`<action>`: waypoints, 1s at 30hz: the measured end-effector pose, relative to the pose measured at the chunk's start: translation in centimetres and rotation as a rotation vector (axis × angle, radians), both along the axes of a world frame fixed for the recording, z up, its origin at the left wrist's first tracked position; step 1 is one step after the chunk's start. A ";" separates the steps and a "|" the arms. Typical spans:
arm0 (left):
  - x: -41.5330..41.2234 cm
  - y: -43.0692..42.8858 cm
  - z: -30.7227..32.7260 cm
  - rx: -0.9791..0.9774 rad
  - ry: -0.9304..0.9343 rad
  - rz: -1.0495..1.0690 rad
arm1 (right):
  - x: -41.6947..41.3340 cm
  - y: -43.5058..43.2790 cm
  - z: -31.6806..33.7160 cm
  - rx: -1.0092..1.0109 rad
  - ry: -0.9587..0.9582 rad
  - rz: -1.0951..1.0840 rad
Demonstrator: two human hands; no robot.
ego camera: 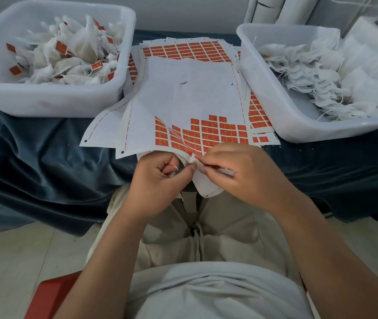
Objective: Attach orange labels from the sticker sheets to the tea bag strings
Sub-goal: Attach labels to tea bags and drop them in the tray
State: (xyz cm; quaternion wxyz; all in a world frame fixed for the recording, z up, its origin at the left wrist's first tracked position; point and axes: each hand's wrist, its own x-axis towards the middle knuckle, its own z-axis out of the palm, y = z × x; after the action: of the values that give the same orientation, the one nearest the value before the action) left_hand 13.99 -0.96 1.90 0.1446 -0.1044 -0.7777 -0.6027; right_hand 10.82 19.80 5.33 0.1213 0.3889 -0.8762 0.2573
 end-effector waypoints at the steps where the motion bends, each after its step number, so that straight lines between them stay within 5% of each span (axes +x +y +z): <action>1: 0.0 0.1 0.0 -0.001 0.005 0.011 | 0.1 -0.2 -0.1 -0.016 0.010 -0.015; 7: 0.2 0.3 -0.3 0.071 -0.052 0.083 | 0.7 -1.4 -0.2 -0.063 -0.025 -0.108; 13: 0.0 -0.7 0.2 0.089 -0.043 0.052 | 0.6 -0.4 0.7 -0.228 -0.286 -0.143; 20: -0.1 -1.3 1.0 -0.184 0.095 -0.087 | 0.7 0.0 0.6 0.055 0.087 -0.028; 30: -0.2 -1.6 1.4 -0.312 0.160 -0.132 | 0.7 -0.7 -0.7 -0.001 0.189 -0.092</action>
State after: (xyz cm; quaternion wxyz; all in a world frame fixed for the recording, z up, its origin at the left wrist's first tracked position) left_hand 13.80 -2.57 3.34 0.1481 -0.2238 -0.8394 -0.4726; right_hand 11.56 19.06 4.59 0.2155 0.3706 -0.8777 0.2142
